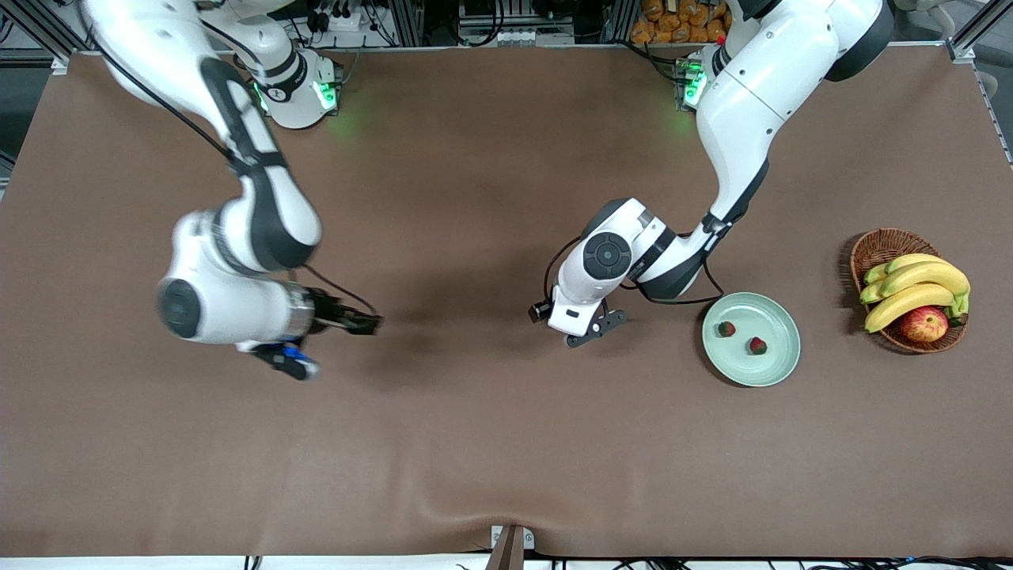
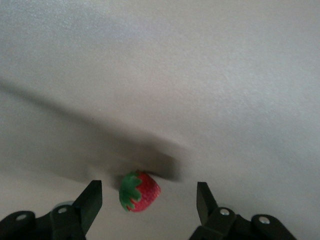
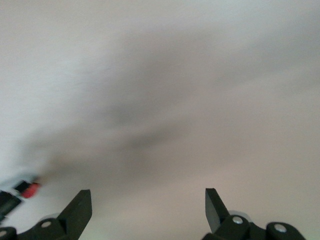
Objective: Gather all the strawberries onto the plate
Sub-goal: 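Grasp the third strawberry with the left gripper while the right gripper withdraws, then carry the strawberry to the plate with the left gripper while the right arm rests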
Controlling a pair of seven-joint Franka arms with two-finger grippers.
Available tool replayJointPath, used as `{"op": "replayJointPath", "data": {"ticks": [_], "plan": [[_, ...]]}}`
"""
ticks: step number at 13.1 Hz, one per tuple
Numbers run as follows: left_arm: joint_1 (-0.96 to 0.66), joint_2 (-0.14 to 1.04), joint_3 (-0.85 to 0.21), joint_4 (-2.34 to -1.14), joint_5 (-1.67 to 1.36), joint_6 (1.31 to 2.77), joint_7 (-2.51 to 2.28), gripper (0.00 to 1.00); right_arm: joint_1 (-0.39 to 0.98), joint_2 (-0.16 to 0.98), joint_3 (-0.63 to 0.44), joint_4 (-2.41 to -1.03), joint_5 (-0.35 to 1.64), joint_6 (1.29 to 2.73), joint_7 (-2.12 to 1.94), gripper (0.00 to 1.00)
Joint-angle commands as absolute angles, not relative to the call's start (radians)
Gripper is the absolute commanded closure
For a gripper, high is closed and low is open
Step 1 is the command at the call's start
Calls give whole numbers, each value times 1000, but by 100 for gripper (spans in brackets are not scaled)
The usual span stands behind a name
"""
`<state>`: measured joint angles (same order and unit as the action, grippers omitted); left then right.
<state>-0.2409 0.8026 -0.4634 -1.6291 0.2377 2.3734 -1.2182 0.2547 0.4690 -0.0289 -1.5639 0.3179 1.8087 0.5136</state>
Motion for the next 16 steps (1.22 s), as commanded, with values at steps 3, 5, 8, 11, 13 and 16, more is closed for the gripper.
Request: {"op": "replayJointPath", "data": {"ticks": [3, 5, 8, 11, 13, 16], "plan": [[-307, 824, -405, -1608, 259, 2402, -1252, 33, -33, 270, 175, -1556, 99, 1599, 353, 0], [-308, 822, -405, -1608, 261, 2402, -1252, 38, -86, 218, 175, -1539, 49, 1534, 240, 0], [-307, 815, -405, -1608, 264, 2401, -1232, 83, -123, 154, 122, -1531, 20, 1451, 118, 0], [-282, 767, -405, -1617, 288, 2376, -1168, 100, -114, 115, 22, -1529, 14, 1451, -15, 0], [-259, 709, -408, -1615, 290, 2294, -1137, 100, -112, 109, 8, -1531, 0, 1457, -15, 0], [-180, 623, -419, -1623, 272, 2110, -949, 100, -87, 109, 9, -1539, -32, 1521, -15, 0]]}}
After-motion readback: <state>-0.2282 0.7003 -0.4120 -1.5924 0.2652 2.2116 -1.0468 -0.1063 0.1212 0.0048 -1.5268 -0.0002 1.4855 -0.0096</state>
